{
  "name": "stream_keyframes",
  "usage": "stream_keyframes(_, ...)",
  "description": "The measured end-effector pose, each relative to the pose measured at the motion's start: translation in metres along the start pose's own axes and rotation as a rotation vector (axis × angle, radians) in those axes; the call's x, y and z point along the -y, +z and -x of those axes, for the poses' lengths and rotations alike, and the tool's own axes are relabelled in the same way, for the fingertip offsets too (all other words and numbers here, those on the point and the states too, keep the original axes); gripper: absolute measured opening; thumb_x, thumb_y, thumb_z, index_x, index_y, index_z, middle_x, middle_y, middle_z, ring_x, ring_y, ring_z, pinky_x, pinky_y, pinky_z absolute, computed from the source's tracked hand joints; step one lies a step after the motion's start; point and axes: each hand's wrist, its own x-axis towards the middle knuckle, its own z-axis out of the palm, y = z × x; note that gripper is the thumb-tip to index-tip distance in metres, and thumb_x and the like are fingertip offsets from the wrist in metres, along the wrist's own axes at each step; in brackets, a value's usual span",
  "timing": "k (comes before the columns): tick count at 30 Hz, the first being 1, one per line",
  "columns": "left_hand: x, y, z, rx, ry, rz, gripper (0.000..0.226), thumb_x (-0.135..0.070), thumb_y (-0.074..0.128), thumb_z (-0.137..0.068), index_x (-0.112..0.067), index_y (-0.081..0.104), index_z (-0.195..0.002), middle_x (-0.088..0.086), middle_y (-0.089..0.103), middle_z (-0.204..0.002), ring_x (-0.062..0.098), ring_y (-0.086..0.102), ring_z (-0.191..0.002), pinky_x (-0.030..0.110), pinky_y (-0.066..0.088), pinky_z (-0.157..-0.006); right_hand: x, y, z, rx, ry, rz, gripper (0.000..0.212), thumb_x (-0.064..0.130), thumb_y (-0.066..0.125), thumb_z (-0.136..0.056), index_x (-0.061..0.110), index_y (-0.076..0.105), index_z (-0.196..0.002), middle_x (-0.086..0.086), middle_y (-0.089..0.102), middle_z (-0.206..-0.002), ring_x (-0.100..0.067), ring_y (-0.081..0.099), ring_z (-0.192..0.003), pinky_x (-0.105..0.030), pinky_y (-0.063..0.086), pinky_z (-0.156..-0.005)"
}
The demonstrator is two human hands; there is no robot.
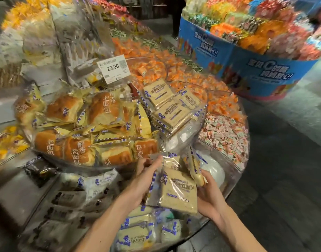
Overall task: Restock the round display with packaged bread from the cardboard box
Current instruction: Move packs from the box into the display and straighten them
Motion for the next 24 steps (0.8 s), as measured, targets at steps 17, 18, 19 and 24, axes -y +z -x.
stream_keyframes(17,-0.013,0.15,-0.088,0.268,0.046,-0.164,0.051,0.002,0.074,-0.084,-0.007,0.054,-0.13,0.01,0.07,-0.122,0.029,0.066,-0.115,0.04,0.055,-0.094,0.184,-0.106,-0.072,0.225,0.199,0.314,0.081,0.028,0.1,-0.039,0.003,0.074,-0.111,-0.027,0.063,-0.128,-0.042,0.059,-0.121,-0.057,0.042,-0.104)
stream_keyframes(18,-0.019,0.153,-0.088,0.265,0.028,-0.151,0.045,0.008,0.069,-0.086,-0.007,0.056,-0.127,0.006,0.073,-0.117,0.025,0.069,-0.11,0.035,0.057,-0.09,0.195,-0.111,-0.079,0.229,0.204,0.314,0.088,0.027,0.101,-0.038,0.003,0.071,-0.118,-0.026,0.061,-0.131,-0.042,0.055,-0.126,-0.057,0.041,-0.106)
stream_keyframes(19,-0.025,0.155,-0.085,0.238,0.012,-0.137,0.04,0.01,0.065,-0.087,-0.008,0.058,-0.123,0.003,0.075,-0.111,0.019,0.071,-0.104,0.03,0.058,-0.084,0.204,-0.11,-0.083,0.245,0.21,0.323,0.097,0.027,0.101,-0.04,0.004,0.066,-0.127,-0.026,0.06,-0.133,-0.041,0.053,-0.129,-0.056,0.041,-0.106)
stream_keyframes(24,-0.047,0.155,-0.072,0.026,0.077,0.025,0.065,-0.019,0.087,-0.073,0.001,0.055,-0.126,0.025,0.066,-0.117,0.039,0.063,-0.101,0.064,0.048,-0.093,0.232,-0.084,-0.098,0.382,0.192,0.299,0.087,0.025,0.104,-0.024,0.011,0.077,-0.105,-0.017,0.075,-0.106,-0.03,0.075,-0.088,-0.048,0.062,-0.07)
